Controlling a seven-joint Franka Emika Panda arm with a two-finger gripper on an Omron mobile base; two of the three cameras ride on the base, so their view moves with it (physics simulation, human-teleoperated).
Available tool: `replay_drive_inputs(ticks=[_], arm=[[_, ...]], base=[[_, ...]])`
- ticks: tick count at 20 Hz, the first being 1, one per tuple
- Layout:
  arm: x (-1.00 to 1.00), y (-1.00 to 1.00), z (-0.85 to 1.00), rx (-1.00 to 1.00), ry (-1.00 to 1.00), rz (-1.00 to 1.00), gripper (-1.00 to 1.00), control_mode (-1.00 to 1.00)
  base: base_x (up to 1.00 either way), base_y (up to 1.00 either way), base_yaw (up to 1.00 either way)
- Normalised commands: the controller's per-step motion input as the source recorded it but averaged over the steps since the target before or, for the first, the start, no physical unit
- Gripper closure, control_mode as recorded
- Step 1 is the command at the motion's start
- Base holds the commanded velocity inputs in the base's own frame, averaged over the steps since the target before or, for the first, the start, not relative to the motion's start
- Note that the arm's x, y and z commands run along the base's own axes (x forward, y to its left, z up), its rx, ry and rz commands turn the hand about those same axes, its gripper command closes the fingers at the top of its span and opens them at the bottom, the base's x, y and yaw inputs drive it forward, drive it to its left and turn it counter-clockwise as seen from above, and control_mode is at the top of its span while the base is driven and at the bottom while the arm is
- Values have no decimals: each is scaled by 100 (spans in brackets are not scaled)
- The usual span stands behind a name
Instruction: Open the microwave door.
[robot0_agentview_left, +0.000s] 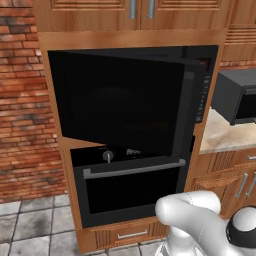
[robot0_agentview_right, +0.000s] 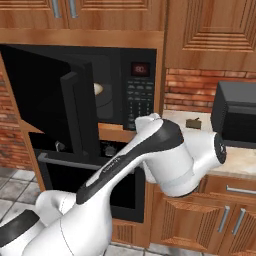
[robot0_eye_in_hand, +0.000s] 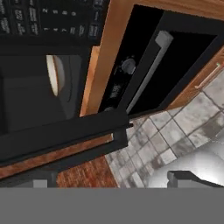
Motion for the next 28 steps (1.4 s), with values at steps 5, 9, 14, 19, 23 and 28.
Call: replay_drive_inputs(ticks=[5,9,14,19,23,28], arm=[[72,68,-38,28,0,7,-100,-100],[66,39,-4,21,0,14,-100,-100],[65,24,0,8,0,16,-100,-100],[37,32,0,0,0,15,-100,-100],[18,57,0,0,0,11,-100,-100],[-3,73,1,0,0,13,-100,-100]], base=[[0,0,0],[0,0,0],[0,0,0],[0,0,0],[0,0,0],[0,0,0]])
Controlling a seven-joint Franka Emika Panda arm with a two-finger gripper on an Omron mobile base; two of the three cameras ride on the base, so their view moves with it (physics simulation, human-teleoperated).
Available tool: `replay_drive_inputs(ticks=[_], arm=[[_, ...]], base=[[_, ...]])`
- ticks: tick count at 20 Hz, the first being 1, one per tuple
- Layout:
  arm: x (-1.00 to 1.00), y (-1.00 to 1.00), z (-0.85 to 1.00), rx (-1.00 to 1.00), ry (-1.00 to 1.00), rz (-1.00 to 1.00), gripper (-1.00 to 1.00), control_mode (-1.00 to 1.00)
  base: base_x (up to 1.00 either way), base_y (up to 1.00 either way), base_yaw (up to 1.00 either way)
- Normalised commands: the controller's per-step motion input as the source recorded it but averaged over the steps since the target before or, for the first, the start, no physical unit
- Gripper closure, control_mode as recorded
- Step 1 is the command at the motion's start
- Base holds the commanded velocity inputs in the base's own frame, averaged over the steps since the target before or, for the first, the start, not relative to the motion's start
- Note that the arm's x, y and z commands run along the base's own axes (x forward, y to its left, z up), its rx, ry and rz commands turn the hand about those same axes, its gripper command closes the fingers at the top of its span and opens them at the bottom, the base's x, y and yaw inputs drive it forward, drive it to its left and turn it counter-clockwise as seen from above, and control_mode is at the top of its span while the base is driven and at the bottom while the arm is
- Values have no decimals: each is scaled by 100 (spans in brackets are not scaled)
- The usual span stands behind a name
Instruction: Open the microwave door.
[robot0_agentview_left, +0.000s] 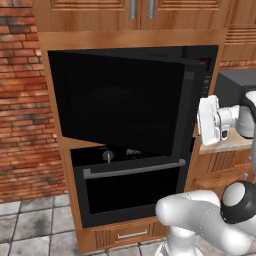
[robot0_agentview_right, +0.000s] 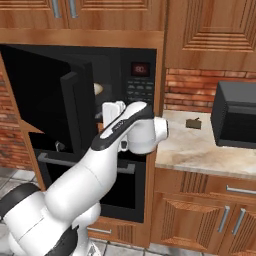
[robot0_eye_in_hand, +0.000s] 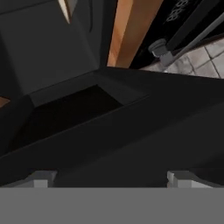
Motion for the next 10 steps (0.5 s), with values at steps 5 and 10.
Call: replay_drive_inputs(ticks=[5,10], arm=[[0,88,3,0,0,10,-100,-100],[-24,99,9,0,0,11,-100,-100]], base=[[0,0,0],[0,0,0]])
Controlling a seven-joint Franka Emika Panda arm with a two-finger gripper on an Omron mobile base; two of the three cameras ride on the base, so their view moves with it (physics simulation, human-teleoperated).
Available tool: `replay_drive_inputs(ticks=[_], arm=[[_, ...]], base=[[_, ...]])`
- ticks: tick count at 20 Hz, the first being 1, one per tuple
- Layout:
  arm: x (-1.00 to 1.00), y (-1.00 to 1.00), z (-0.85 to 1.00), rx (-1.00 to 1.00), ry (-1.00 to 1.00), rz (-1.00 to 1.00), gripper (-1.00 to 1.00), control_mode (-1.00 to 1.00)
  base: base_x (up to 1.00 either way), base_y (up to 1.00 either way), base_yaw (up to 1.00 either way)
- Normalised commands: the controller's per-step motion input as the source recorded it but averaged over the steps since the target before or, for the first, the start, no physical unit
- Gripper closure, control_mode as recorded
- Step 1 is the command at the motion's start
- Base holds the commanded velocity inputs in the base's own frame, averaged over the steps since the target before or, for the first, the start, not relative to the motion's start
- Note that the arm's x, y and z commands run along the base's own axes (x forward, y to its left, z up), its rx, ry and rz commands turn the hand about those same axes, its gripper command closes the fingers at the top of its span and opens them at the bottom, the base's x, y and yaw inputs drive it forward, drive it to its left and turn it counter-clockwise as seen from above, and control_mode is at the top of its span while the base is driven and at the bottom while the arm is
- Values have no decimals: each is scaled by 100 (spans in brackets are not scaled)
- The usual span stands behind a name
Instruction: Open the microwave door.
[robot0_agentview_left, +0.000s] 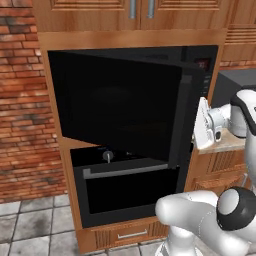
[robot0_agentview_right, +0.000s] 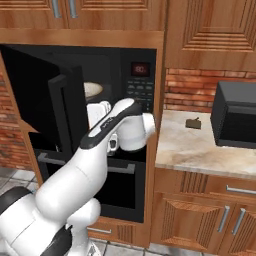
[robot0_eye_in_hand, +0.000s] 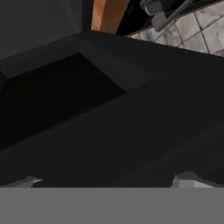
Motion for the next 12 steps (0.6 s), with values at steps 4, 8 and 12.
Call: replay_drive_inputs(ticks=[4,8,12], arm=[[-80,100,18,-4,-4,14,-100,-100],[-67,100,17,-14,-10,8,-100,-100],[-35,100,12,-17,-14,1,-100,-100]], base=[[0,0,0],[0,0,0],[0,0,0]])
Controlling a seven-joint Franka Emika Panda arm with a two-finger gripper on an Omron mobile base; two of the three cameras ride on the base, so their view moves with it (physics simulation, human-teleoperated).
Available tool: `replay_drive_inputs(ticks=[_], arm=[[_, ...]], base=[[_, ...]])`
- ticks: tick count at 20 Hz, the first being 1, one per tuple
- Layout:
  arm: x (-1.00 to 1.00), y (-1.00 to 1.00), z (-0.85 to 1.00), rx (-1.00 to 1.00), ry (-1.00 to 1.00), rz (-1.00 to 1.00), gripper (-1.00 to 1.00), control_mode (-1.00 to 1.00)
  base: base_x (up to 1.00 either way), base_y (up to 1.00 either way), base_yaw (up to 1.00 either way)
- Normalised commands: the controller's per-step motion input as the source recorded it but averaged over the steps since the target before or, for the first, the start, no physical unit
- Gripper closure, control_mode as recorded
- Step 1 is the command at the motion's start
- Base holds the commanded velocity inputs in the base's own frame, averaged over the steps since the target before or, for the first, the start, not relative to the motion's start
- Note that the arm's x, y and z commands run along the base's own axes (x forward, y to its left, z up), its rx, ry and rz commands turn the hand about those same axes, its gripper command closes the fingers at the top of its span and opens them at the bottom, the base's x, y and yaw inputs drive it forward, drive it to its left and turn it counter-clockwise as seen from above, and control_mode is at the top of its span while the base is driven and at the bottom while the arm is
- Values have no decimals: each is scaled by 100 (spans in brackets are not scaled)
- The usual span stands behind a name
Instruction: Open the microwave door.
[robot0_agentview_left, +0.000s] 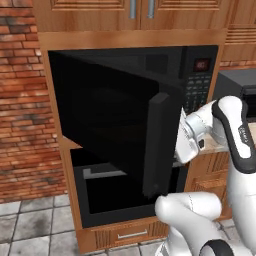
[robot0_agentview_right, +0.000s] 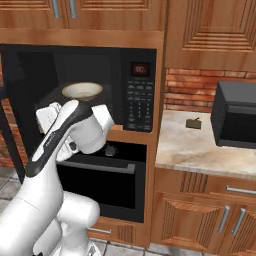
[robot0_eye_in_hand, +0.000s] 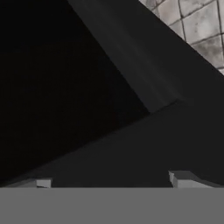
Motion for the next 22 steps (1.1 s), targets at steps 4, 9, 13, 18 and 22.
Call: replay_drive_inputs(ticks=[4,9,13,18,22], arm=[[-24,100,8,-17,-16,0,-100,-100],[-27,100,4,-16,-15,0,-100,-100],[-30,100,0,-13,-13,0,-100,-100],[-13,100,-2,-2,-12,-6,-100,-100],[-8,100,-11,9,-11,-7,-100,-100]], base=[[0,0,0],[0,0,0],[0,0,0],[0,0,0],[0,0,0]])
